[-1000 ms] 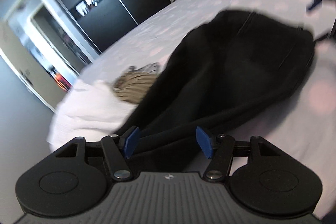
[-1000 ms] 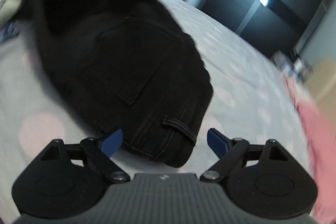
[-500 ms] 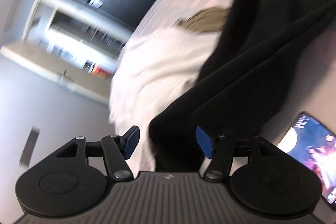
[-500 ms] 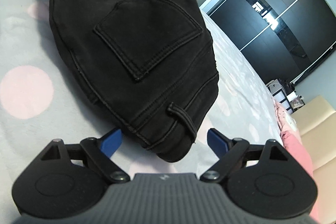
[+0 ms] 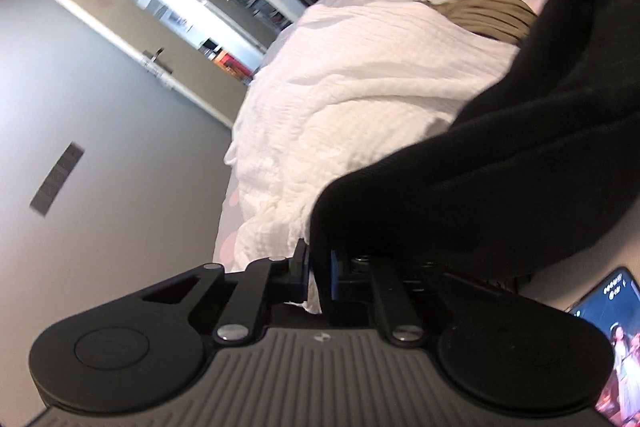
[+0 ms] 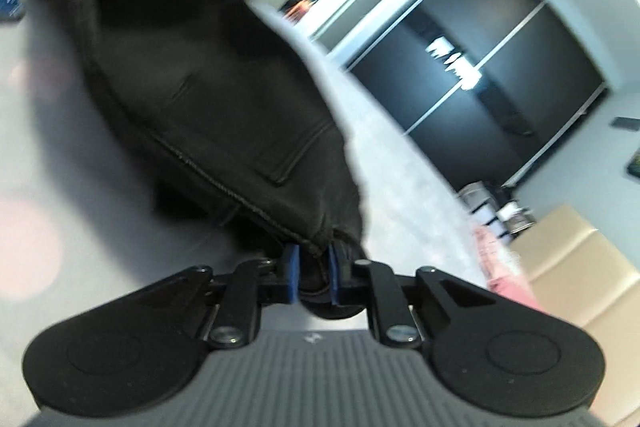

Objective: Fold clothes
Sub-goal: 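Grasp the jeans hem with the right tool while the left tool holds the waistband, then lift the jeans with both tools and stretch them out above the bed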

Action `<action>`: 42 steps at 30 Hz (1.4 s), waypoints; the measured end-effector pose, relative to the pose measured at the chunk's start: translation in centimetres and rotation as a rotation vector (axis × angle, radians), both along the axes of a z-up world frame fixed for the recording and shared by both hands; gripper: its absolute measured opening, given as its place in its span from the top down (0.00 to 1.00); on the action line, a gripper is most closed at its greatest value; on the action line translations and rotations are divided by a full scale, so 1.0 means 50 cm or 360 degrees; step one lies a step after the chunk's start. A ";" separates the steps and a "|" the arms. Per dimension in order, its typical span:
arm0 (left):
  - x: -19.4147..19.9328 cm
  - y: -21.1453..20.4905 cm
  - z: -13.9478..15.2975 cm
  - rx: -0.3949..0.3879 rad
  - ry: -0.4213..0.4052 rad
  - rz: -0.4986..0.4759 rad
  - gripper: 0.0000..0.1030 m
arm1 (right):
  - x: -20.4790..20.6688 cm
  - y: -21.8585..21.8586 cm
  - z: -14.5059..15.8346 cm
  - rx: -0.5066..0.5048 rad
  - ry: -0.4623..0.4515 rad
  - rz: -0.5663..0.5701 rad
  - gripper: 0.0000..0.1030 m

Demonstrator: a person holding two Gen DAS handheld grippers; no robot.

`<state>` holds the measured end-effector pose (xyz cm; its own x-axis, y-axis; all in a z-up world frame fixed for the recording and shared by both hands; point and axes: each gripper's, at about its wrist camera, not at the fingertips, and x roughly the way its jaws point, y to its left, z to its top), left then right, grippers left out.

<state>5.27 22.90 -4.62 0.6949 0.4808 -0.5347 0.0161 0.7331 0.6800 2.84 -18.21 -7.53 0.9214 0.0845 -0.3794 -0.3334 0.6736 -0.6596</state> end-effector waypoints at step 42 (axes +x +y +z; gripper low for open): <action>-0.089 0.054 0.346 -0.0536 -0.0576 0.0176 0.94 | -0.081 -0.015 -0.057 -0.0416 -0.0024 0.0465 0.58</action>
